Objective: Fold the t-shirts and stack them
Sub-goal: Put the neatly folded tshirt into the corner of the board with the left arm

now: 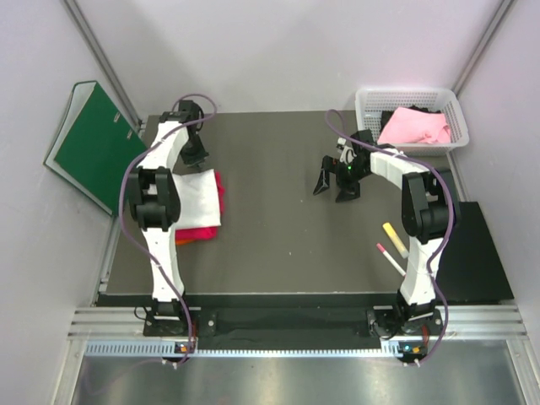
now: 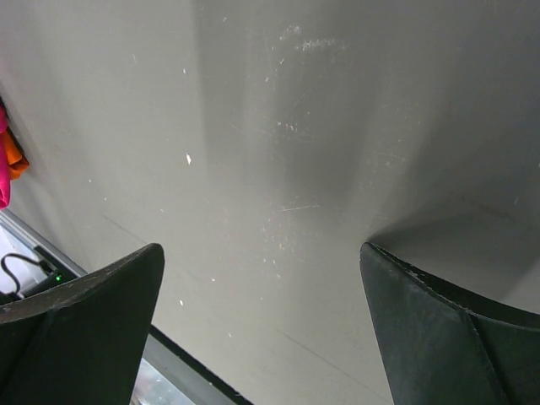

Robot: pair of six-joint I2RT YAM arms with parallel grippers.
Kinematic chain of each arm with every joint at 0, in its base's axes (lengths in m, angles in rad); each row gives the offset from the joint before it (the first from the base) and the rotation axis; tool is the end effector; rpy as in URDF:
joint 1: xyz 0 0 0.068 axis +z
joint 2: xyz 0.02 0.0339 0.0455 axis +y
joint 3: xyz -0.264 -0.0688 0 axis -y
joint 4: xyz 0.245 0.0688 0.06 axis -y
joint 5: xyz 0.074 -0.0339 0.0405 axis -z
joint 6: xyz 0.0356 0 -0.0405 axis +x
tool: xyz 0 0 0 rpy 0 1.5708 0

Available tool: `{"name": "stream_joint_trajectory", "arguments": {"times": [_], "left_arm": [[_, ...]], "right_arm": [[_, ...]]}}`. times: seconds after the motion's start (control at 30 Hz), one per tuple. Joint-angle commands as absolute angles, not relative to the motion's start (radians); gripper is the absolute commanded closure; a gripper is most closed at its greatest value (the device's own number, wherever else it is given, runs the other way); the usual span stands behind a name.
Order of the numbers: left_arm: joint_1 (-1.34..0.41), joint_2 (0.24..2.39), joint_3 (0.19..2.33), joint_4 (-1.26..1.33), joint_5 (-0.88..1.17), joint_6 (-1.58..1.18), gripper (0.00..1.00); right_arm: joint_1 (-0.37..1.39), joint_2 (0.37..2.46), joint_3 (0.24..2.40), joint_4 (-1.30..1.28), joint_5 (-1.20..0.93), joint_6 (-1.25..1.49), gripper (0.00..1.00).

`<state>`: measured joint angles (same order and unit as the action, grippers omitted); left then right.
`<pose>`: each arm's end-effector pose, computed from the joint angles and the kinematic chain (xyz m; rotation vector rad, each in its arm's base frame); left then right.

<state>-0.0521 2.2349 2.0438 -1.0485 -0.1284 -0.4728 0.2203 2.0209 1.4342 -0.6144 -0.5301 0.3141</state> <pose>0.4698 -0.0199 0.2304 -0.6116 2.7208 0.0522 0.3961 0.1071 0.1679 -0.0107 2.8028 0.8710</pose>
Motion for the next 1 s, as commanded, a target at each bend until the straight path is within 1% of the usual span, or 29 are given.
{"name": "stream_joint_trajectory", "arguments": {"times": [0.0,0.17,0.33,0.53,0.67,0.77,0.97], "left_arm": [[-0.015,2.238,2.024,-1.083,-0.172,-0.46,1.0],[-0.006,2.235,1.939,-1.081,-0.166,-0.446,1.0],[-0.006,2.206,1.786,-1.049,-0.16,-0.445,1.0],[-0.006,2.096,1.577,-1.017,-0.135,-0.483,1.0],[-0.006,1.978,1.416,-1.008,-0.133,-0.525,1.0],[-0.008,1.915,1.356,-1.003,-0.126,-0.534,1.0],[-0.006,1.841,1.354,-1.06,-0.144,-0.555,1.0]], "right_arm": [[0.222,2.008,1.428,-0.612,-0.534,0.29,0.0],[0.222,2.017,1.428,-0.607,-0.545,0.291,0.0],[0.222,2.017,1.428,-0.607,-0.548,0.291,0.0],[0.222,2.025,1.424,-0.603,-0.549,0.29,0.0],[0.221,2.031,1.422,-0.603,-0.549,0.29,0.0],[0.222,2.037,1.425,-0.601,-0.551,0.291,0.0],[0.222,2.043,1.436,-0.601,-0.555,0.291,0.01]]}}
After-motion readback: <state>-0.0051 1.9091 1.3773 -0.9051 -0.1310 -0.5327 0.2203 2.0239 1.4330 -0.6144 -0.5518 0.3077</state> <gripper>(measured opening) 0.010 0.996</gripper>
